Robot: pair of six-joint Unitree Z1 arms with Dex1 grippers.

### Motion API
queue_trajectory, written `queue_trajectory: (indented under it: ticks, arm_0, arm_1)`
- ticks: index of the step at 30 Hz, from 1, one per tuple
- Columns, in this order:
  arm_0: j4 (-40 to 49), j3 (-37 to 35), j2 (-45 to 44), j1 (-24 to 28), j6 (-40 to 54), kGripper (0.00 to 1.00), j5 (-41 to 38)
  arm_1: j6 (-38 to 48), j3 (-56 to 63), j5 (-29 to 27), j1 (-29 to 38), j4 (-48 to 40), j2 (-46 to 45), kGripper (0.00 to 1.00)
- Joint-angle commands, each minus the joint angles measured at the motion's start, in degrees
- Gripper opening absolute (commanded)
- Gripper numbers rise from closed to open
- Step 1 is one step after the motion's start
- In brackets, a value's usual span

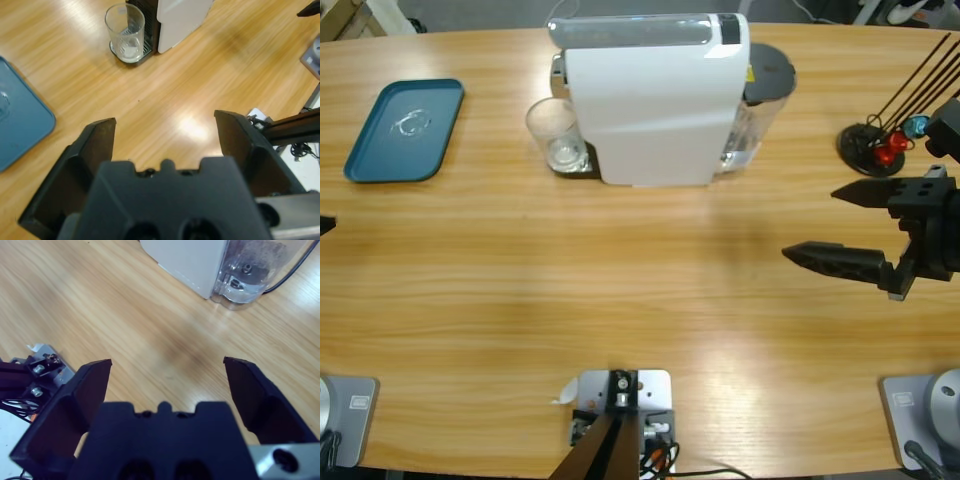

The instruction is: Pour coffee

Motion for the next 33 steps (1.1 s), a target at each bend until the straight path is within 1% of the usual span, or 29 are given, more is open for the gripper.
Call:
queue_trajectory:
  ticks: [1,2,6,7,9,11,12,13,16,20,23,24,25,29,33]
  arm_0:
    - [7.71,-3.81,-2.87,0.33,-1.20,0.862,-0.10]
    - [7.99,-3.74,-3.45,0.37,-1.20,0.862,-0.09]
    - [8.61,-3.63,-5.03,2.51,-1.25,0.862,-0.02]
    - [8.59,-3.53,-5.03,2.53,-1.29,0.862,-0.05]
    - [8.08,-2.93,-5.03,2.53,-1.69,0.862,-0.12]
    - [7.82,-2.86,-5.06,2.53,-1.88,0.865,0.02]
    - [7.57,-2.60,-5.82,2.53,-1.90,0.871,0.35]
    - [7.15,-2.05,-6.80,2.53,-1.90,0.872,0.81]
    - [6.64,-1.47,-7.12,2.53,-2.15,0.872,1.02]
    - [6.48,-1.37,-5.12,2.53,-2.27,0.872,1.13]
    - [6.48,-1.42,-2.64,2.53,-2.43,0.872,1.39]
    - [6.36,-1.45,-2.06,2.53,-2.43,0.872,1.39]
    - [6.32,-1.45,-1.64,2.53,-2.43,0.872,1.39]
    - [6.22,-1.45,-1.14,2.53,-2.52,0.872,1.53]
    - [5.99,-1.45,-0.98,2.53,-2.52,0.872,1.90]
  arm_1:
    - [0.30,0.77,-1.47,-0.89,0.35,0.42,0.963]
    - [-0.14,-0.44,-1.64,-1.02,1.24,0.21,0.904]
    - [-3.03,-11.06,-3.84,-1.14,3.86,2.11,0.306]
    - [-3.64,-14.62,-3.96,-1.47,4.92,4.07,0.228]
    - [-5.40,-21.74,-3.84,-2.49,8.96,9.15,0.008]
    - [-7.75,-27.46,-3.31,-4.27,13.07,14.37,0.002]
    - [-8.76,-28.86,-3.43,-5.06,13.86,15.96,0.041]
    - [-9.74,-29.81,-3.38,-6.36,14.08,17.42,0.157]
    - [-11.55,-31.89,-3.01,-10.62,14.20,21.16,0.163]
    - [-14.52,-37.21,-1.75,-14.61,14.83,26.84,0.158]
    - [-16.60,-44.23,-0.75,-15.91,17.84,30.85,0.142]
    - [-17.19,-46.65,-0.82,-16.05,19.19,31.78,0.108]
    - [-17.55,-48.83,-1.04,-16.14,20.35,32.46,0.009]
    - [-18.07,-54.19,-1.71,-16.24,23.76,34.27,0.000]
    - [-18.07,-55.67,-1.64,-16.14,24.78,36.28,0.000]
